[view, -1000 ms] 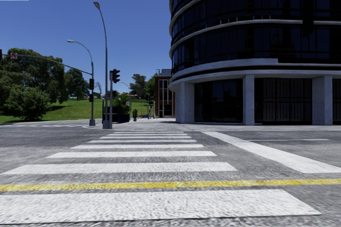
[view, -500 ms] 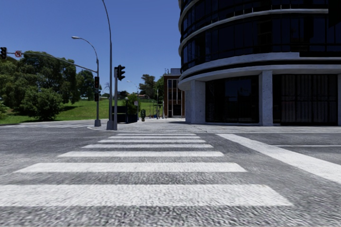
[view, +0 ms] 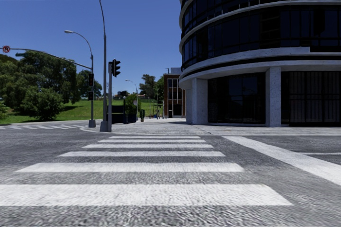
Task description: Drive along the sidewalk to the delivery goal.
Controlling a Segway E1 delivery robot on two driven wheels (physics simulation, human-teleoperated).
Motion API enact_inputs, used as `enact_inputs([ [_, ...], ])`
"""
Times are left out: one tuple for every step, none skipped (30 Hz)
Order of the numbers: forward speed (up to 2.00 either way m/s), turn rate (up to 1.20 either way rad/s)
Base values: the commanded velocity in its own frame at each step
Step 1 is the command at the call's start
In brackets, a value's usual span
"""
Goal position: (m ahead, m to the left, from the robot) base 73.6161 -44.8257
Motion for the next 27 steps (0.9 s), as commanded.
enact_inputs([
  [2.00,0.00],
  [2.00,0.00],
  [2.00,0.00],
  [2.00,0.00],
  [2.00,0.00],
  [2.00,0.00],
  [2.00,0.00],
  [2.00,0.00],
  [2.00,0.00],
  [2.00,0.00],
  [2.00,0.00],
  [2.00,0.00],
  [2.00,0.00],
  [2.00,0.00],
  [2.00,0.00],
  [2.00,0.00],
  [2.00,0.00],
  [2.00,0.00],
  [2.00,0.00],
  [2.00,0.00],
  [2.00,0.00],
  [2.00,0.00],
  [2.00,0.00],
  [2.00,0.00],
  [2.00,0.00],
  [2.00,0.00],
  [2.00,0.00],
])
